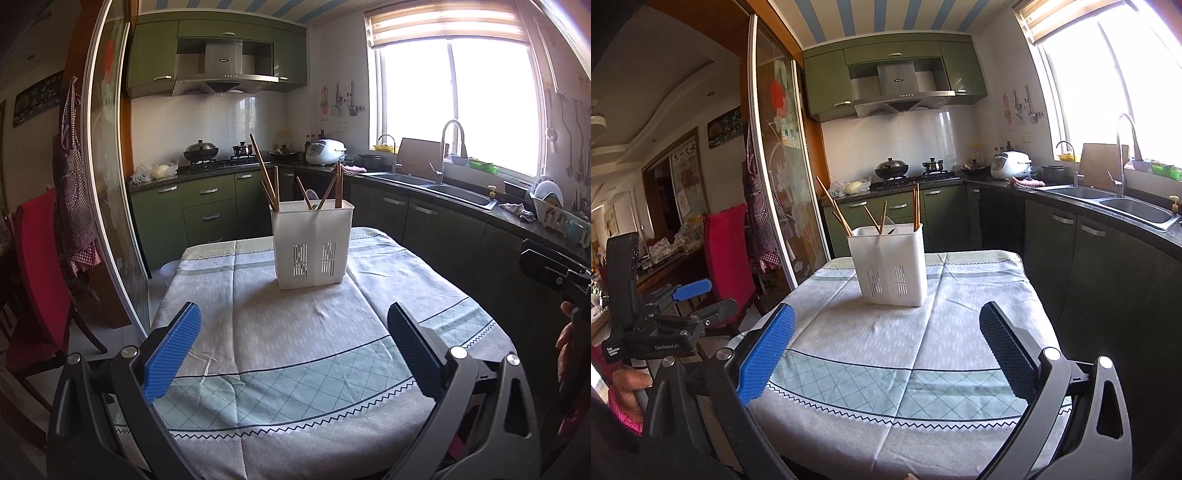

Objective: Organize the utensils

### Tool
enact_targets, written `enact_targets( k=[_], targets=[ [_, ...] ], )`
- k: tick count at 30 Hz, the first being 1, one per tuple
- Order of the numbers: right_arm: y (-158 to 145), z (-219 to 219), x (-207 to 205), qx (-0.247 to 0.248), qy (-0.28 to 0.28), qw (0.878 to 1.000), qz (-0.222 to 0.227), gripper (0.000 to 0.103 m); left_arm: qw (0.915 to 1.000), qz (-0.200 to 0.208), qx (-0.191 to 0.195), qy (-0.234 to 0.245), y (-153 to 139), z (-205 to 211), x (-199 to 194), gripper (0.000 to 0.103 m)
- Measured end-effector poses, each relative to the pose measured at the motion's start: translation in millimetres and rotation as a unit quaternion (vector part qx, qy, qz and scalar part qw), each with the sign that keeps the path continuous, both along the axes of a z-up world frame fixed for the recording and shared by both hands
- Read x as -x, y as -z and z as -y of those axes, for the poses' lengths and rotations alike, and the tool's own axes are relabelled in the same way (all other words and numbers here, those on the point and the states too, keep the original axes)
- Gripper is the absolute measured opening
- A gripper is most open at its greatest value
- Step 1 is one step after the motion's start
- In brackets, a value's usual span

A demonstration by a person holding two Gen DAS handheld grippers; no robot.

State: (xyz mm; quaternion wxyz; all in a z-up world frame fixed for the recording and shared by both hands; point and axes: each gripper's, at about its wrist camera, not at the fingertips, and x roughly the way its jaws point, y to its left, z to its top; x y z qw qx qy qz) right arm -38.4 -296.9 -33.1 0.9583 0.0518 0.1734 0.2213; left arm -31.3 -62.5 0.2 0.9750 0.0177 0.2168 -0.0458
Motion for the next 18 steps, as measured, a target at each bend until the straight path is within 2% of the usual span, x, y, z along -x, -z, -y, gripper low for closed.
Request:
enact_targets(
  k=[3,10,18],
  targets=[
    [-1,-1,1,0.004,0.006,1.000,0.000,0.098,0.9999,0.001,0.013,-0.004,1,-5,2,0.096],
    [-6,-8,7,0.038,0.031,0.999,0.024,0.098,0.9997,-0.007,0.012,-0.020,7,-13,2,0.096],
    [-2,-15,0,0.047,0.023,0.999,0.011,0.098,0.9995,-0.011,0.022,-0.021,8,-18,2,0.096]
  ],
)
